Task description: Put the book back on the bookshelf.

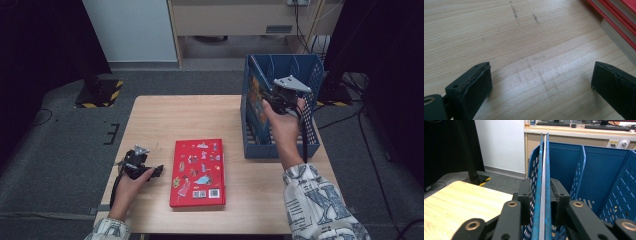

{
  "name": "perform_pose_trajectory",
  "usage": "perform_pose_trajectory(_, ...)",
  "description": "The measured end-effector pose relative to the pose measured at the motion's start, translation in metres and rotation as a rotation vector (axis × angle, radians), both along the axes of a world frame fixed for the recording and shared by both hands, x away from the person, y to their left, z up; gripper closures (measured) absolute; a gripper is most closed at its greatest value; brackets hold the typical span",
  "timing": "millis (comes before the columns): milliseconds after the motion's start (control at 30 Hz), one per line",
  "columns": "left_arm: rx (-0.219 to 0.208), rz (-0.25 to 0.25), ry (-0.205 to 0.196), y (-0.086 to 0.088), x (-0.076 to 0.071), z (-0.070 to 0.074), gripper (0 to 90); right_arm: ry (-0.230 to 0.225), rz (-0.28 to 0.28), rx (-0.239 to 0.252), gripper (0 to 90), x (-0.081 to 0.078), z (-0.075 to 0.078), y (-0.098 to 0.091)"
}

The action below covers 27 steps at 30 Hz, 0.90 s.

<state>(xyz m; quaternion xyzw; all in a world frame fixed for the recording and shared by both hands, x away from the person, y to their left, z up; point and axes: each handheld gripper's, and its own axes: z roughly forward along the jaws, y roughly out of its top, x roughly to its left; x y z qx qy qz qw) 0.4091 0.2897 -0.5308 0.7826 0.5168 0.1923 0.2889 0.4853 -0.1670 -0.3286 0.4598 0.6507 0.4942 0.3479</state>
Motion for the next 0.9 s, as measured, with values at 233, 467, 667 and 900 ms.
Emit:
perform_pose_trajectory(233, 0.000, -0.001, -0.001, -0.0001, 0.0001, -0.0001, 2.6, -0.001, -0.032, 0.001, 81.6, 0.0001, 0.0005, 0.0001)
perform_pose_trajectory(467, 0.000, -0.002, -0.001, -0.0001, 0.0002, -0.0001, 2.6, -0.037, -0.058, 0.008, 82.6, 0.0009, -0.0020, -0.0005)
perform_pose_trajectory(667, 0.000, -0.002, -0.001, -0.0001, 0.0002, 0.0000, 2.6, -0.070, -0.079, 0.013, 82.8, 0.0039, -0.0017, 0.0043)
perform_pose_trajectory(900, 0.000, -0.003, -0.001, 0.0000, 0.0003, -0.0001, 2.7, -0.108, -0.095, 0.028, 82.8, 0.0096, -0.0032, 0.0069)
